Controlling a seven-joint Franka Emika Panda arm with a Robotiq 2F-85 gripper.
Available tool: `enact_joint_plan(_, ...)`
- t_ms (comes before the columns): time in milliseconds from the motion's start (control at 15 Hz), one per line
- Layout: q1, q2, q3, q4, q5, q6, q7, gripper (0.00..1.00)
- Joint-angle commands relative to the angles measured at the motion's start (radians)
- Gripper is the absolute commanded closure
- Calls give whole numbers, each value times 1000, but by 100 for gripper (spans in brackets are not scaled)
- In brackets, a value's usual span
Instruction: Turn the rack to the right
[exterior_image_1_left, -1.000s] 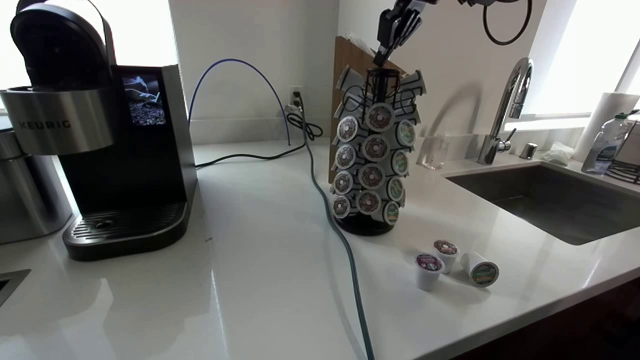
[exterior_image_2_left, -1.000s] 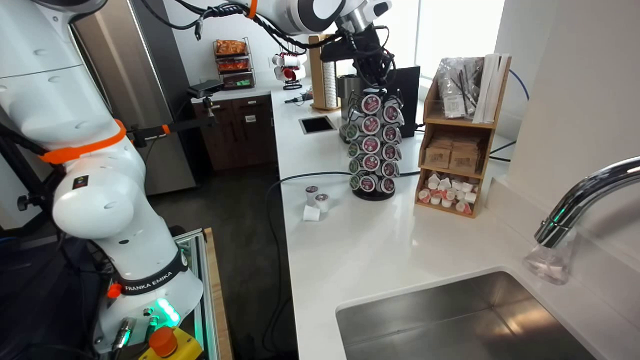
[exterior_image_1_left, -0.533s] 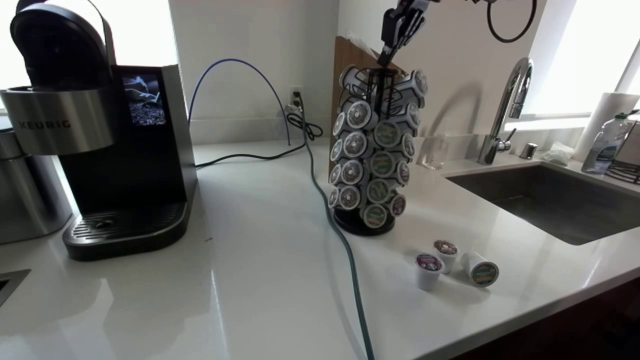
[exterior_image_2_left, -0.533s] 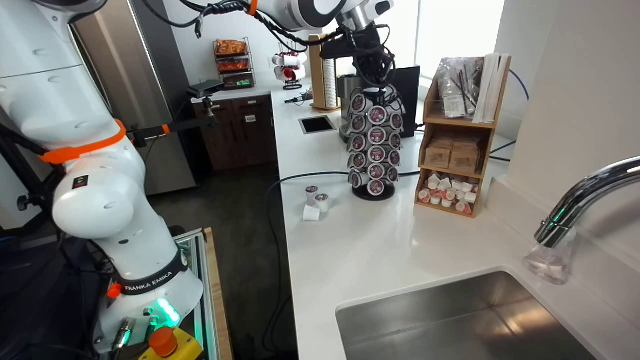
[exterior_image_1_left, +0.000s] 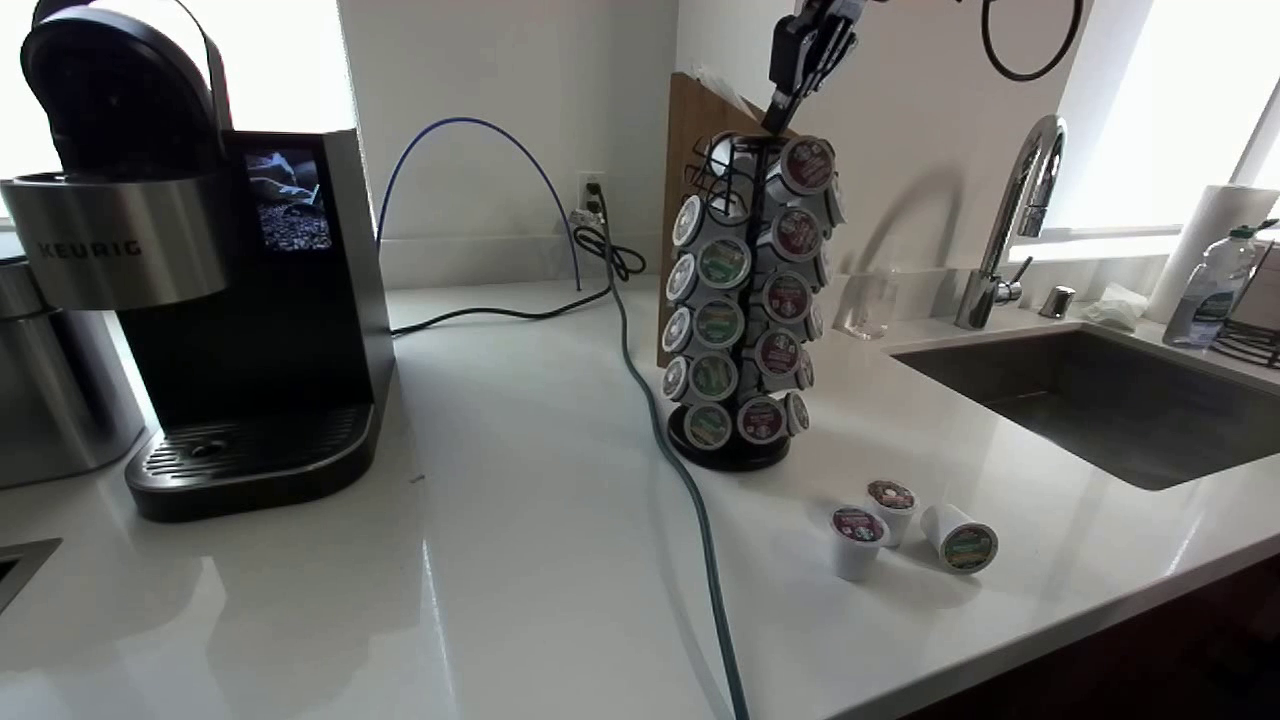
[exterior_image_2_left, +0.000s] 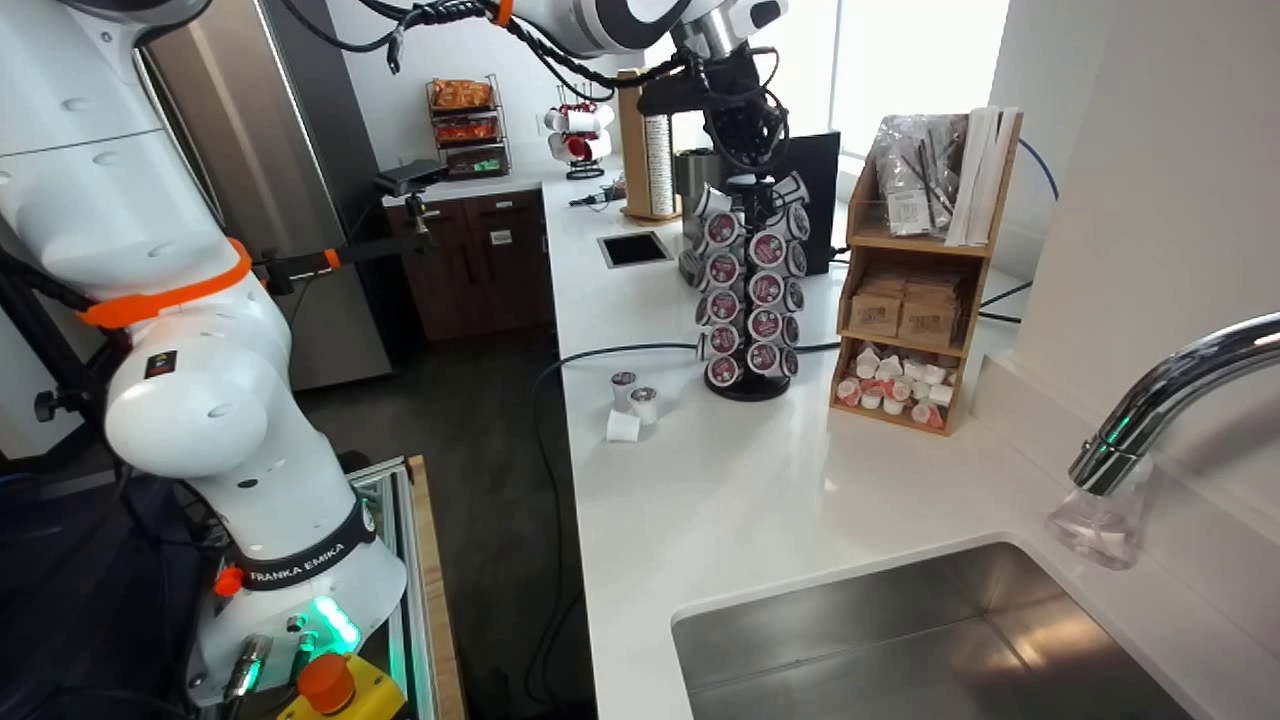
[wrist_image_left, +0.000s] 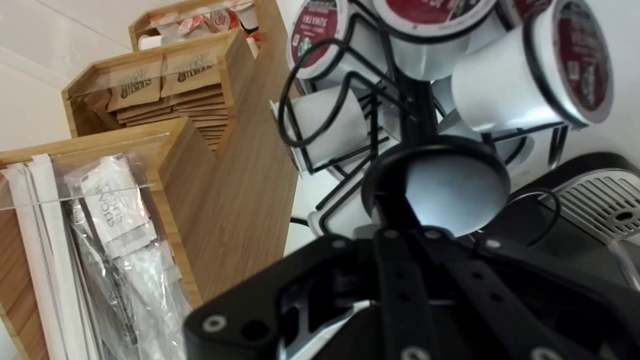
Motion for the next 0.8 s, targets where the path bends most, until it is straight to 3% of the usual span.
enact_joint_plan(0,4,4,-3,7,16,-49,3,100)
enact_joint_plan(733,5,5,-1,39,19,-148,56,100)
